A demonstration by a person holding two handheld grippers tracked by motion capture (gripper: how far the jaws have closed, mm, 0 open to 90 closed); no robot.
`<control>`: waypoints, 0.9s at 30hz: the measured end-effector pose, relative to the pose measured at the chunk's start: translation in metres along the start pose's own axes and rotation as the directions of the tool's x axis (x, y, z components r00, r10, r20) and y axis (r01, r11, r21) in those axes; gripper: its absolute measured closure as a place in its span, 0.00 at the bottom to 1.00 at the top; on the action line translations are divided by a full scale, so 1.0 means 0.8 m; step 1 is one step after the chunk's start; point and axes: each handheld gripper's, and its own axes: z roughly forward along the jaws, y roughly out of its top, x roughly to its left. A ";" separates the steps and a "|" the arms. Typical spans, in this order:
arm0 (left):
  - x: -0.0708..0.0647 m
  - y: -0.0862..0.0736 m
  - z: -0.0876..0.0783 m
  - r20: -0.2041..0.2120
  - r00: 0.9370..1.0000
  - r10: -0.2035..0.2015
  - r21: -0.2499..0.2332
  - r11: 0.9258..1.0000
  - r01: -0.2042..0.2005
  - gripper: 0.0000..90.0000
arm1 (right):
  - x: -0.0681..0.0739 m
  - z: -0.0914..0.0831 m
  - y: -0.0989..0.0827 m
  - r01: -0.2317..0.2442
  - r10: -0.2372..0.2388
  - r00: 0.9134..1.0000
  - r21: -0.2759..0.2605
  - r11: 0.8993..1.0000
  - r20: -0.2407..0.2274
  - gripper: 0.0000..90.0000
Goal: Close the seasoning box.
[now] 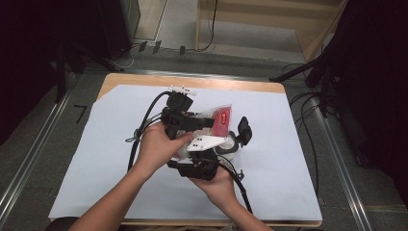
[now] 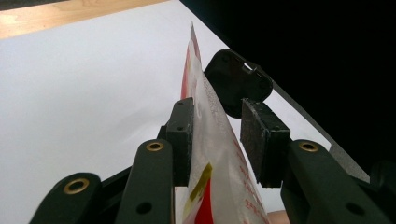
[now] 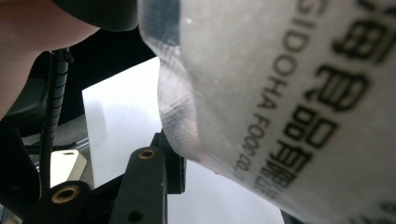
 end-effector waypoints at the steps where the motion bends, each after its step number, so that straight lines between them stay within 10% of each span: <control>1: 0.000 0.000 0.000 0.000 1.000 0.002 0.001 1.000 -0.002 0.73 | 0.000 0.000 0.000 0.001 -0.001 1.000 0.000 1.000 -0.001 0.71; 27: 0.002 -0.003 -0.001 -0.009 1.000 0.001 -0.018 1.000 -0.001 0.73 | -0.001 0.003 0.000 0.022 -0.022 1.000 0.007 1.000 0.008 0.71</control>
